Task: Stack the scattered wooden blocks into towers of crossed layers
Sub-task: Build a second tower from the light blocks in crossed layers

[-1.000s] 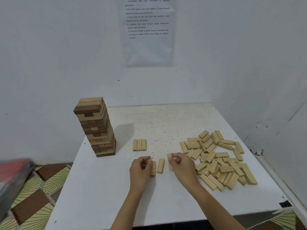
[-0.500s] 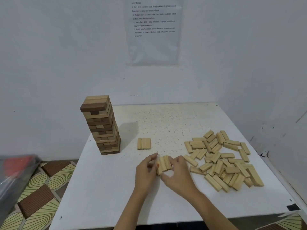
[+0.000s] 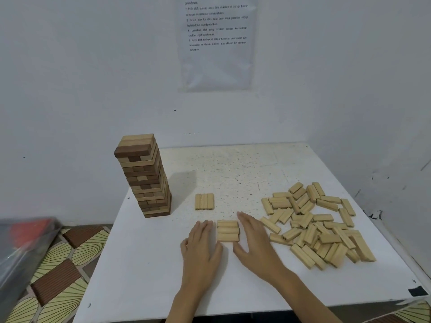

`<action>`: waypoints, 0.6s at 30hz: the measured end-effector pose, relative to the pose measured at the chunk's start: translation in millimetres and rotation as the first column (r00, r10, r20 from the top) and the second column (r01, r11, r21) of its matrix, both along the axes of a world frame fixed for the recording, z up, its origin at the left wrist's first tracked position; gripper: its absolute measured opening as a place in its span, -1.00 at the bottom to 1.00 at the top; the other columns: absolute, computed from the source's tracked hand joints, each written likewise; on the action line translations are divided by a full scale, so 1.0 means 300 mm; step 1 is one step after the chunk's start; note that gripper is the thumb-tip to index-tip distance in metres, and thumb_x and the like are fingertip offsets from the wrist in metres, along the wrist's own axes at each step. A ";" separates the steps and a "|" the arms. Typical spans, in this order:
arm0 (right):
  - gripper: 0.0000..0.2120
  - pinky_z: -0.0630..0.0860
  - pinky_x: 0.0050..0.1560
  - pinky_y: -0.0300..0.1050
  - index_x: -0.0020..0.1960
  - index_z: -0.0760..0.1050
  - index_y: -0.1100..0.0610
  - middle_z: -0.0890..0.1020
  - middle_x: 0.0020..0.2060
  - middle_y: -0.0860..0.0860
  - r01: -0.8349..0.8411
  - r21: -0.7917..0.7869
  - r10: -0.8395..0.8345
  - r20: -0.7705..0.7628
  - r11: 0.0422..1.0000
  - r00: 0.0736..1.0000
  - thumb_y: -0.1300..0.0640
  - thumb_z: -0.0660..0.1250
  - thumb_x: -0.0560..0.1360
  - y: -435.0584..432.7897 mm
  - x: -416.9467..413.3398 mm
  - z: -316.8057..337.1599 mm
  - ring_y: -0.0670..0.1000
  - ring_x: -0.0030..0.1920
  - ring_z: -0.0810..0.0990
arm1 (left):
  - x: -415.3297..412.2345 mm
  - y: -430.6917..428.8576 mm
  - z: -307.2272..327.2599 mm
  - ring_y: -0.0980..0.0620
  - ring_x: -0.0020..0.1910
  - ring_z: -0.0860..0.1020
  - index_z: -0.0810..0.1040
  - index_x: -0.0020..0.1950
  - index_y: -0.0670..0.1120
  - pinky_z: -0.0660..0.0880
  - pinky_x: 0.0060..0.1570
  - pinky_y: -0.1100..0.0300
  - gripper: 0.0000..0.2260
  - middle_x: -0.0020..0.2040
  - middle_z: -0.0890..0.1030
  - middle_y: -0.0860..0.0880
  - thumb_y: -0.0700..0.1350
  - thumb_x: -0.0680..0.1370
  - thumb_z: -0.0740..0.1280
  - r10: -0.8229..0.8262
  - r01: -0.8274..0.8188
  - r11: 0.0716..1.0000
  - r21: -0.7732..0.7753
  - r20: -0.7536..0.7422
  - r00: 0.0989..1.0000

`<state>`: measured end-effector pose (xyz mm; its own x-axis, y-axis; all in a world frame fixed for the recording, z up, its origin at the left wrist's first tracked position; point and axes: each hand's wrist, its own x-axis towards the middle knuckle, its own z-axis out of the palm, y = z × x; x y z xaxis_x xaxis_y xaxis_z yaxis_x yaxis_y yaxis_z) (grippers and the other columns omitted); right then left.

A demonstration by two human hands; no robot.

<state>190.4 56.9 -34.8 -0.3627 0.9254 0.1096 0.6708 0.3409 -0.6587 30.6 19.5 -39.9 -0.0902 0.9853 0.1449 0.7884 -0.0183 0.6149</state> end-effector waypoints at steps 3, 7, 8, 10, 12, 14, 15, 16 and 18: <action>-0.37 -0.26 0.48 -0.24 0.56 -0.21 0.14 -0.16 0.51 -0.10 0.082 0.101 -0.104 0.239 0.992 0.965 -0.10 -0.03 0.64 -0.028 -0.008 -0.043 -0.12 0.52 -0.20 | -0.007 -0.013 -0.015 0.19 0.47 -0.39 -0.33 0.50 0.03 -0.54 0.28 0.38 -0.26 0.49 -0.36 0.14 0.29 0.36 -0.35 -0.087 0.065 0.992 -0.104 -0.226 0.970; -0.35 0.10 0.39 0.00 0.43 0.31 0.34 0.35 0.43 0.24 0.131 0.138 -0.173 0.367 0.982 0.914 -0.07 -0.26 0.65 -0.042 -0.039 -0.073 0.14 0.47 0.19 | 0.014 -0.002 -0.018 0.20 0.41 -0.50 -0.45 0.43 0.02 -0.59 0.28 0.33 -0.31 0.46 -0.46 0.08 0.30 0.37 -0.40 -0.118 0.086 0.987 -0.133 -0.254 0.960; -0.35 0.12 0.37 0.02 0.42 0.34 0.34 0.37 0.42 0.25 0.139 0.128 -0.178 0.378 0.982 0.909 -0.05 -0.26 0.66 -0.042 -0.043 -0.074 0.13 0.45 0.20 | 0.021 0.000 -0.023 0.22 0.41 -0.50 -0.44 0.44 0.02 -0.58 0.28 0.33 -0.31 0.47 -0.45 0.08 0.29 0.38 -0.41 -0.115 0.086 0.989 -0.123 -0.250 0.961; -0.35 0.14 0.35 0.03 0.41 0.34 0.35 0.37 0.41 0.25 0.141 0.177 -0.202 0.403 0.974 0.893 -0.04 -0.27 0.66 -0.041 -0.047 -0.075 0.14 0.44 0.20 | 0.031 0.002 -0.036 0.23 0.43 -0.46 -0.38 0.47 0.03 -0.53 0.33 0.32 -0.33 0.51 -0.39 0.09 0.26 0.41 -0.38 -0.101 0.081 0.992 -0.094 -0.228 0.968; -0.35 0.14 0.35 0.04 0.41 0.34 0.35 0.38 0.41 0.25 0.142 0.241 -0.234 0.419 0.960 0.877 -0.03 -0.28 0.66 -0.037 -0.046 -0.080 0.14 0.44 0.21 | 0.036 0.003 -0.045 0.24 0.45 -0.42 -0.32 0.49 0.04 -0.47 0.38 0.30 -0.37 0.54 -0.30 0.10 0.22 0.45 -0.36 -0.083 0.071 0.995 -0.066 -0.206 0.975; -0.36 0.14 0.36 0.04 0.42 0.34 0.34 0.38 0.42 0.23 0.151 0.251 -0.250 0.430 0.956 0.867 -0.02 -0.29 0.66 -0.036 -0.044 -0.088 0.12 0.44 0.22 | 0.031 0.001 -0.053 0.26 0.45 -0.40 -0.30 0.49 0.05 -0.44 0.40 0.31 -0.39 0.54 -0.26 0.14 0.20 0.46 -0.35 -0.082 0.074 0.996 -0.046 -0.217 0.973; -0.36 0.14 0.37 0.04 0.42 0.34 0.33 0.38 0.42 0.21 0.155 0.264 -0.259 0.427 0.952 0.866 -0.02 -0.29 0.66 -0.034 -0.044 -0.094 0.12 0.45 0.23 | 0.027 -0.001 -0.054 0.27 0.46 -0.39 -0.28 0.50 0.05 -0.42 0.40 0.31 -0.40 0.54 -0.24 0.15 0.20 0.47 -0.34 -0.079 0.074 0.997 -0.030 -0.216 0.973; -0.36 0.15 0.37 0.04 0.43 0.34 0.32 0.38 0.43 0.20 0.160 0.267 -0.266 0.428 0.950 0.864 -0.02 -0.29 0.66 -0.034 -0.043 -0.096 0.12 0.46 0.25 | 0.026 -0.003 -0.051 0.26 0.47 -0.36 -0.24 0.51 0.05 -0.40 0.41 0.31 -0.40 0.54 -0.22 0.15 0.20 0.49 -0.31 -0.070 0.070 0.998 -0.007 -0.203 0.977; -0.36 0.15 0.37 0.03 0.43 0.35 0.30 0.39 0.42 0.18 0.165 0.280 -0.277 0.428 0.946 0.860 -0.03 -0.29 0.66 -0.037 -0.042 -0.097 0.12 0.45 0.33 | 0.027 -0.006 -0.050 0.21 0.51 -0.32 -0.22 0.52 0.03 -0.39 0.42 0.30 -0.39 0.54 -0.21 0.14 0.21 0.49 -0.29 -0.061 0.064 0.998 0.013 -0.189 0.980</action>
